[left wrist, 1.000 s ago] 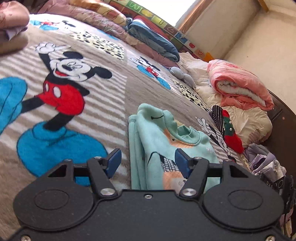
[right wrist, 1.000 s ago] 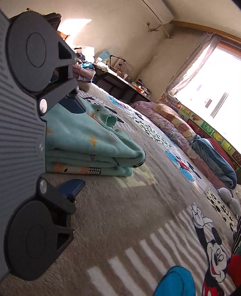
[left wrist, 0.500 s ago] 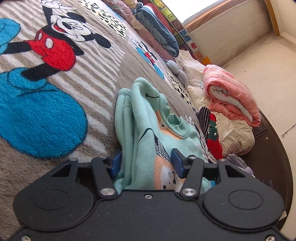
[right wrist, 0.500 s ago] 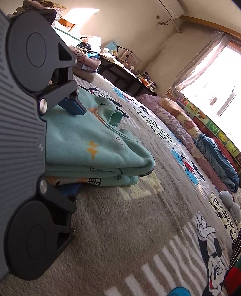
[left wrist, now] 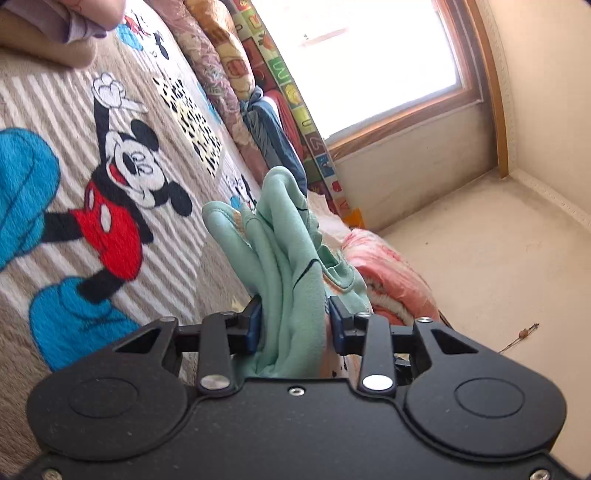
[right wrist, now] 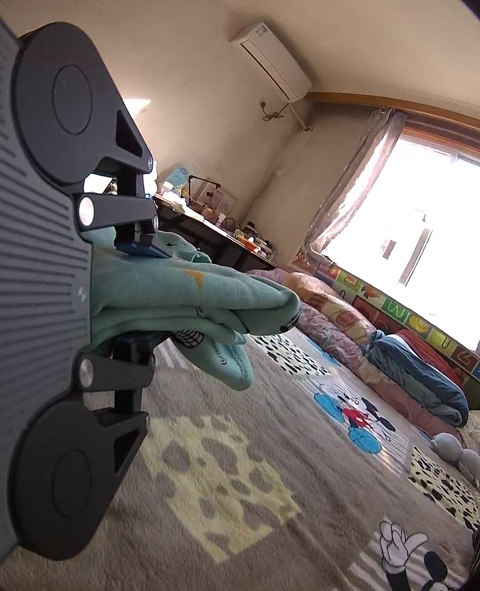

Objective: Fold clothes
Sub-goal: 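Carry the folded sweatshirt with both grippers to the clothes stack on the chair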

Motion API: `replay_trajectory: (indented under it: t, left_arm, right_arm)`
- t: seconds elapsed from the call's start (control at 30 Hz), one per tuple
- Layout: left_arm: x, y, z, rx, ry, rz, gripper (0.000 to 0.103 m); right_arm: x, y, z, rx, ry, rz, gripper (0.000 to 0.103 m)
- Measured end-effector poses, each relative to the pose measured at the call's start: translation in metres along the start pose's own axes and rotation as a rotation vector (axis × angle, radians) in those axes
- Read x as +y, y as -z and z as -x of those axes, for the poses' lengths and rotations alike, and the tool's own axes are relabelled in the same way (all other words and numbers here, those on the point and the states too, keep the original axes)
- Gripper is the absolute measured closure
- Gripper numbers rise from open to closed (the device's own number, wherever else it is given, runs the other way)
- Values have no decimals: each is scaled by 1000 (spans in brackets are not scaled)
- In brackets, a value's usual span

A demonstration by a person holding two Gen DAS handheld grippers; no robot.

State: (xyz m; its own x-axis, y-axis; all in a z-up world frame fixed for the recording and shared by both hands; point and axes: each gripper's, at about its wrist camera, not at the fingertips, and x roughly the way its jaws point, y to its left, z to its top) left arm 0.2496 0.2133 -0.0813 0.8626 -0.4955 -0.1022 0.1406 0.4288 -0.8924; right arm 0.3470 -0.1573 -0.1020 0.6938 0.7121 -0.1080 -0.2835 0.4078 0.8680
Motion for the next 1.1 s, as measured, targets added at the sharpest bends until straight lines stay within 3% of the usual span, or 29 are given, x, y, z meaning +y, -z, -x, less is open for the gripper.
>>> replay_trajectory:
  t: [0.2,0.37,0.43,0.7,0.83,0.9,0.97,1.03,1.07,1.1]
  left_arm:
    - [0,-67,41,-188,30,-15,69]
    - [6,-117,82,-368,-11,-132,69]
    - [15,-131,94,-430,-29,-126,69]
    - [24,-167,105,-692,-184,-264,69]
    - [39,-180,105,-763,-239,-286,69]
    - [50,-182,100,-782,-307,-268,69]
    - [77,-183,93,-760,-420,-167,69]
    - [113,-184,84,-716,-541,-23,69]
    - [124,-185,81,-702,-583,24,69]
    - [122,-184,82,-708,-589,22,68]
  right_arm:
    - [50,-9,-89,81,-139,2,64]
    - [98,-5,-177,174,-243,84,64]
    - [121,0,-212,219,-287,129,64]
    - [171,16,-331,341,-450,193,65]
    - [176,22,-371,374,-523,175,65]
    - [170,29,-391,390,-552,147,65]
    - [159,38,-407,405,-548,115,65]
    - [138,62,-432,457,-400,123,63]
    - [127,79,-448,512,-251,141,63]
    - [118,92,-458,539,-160,163,64]
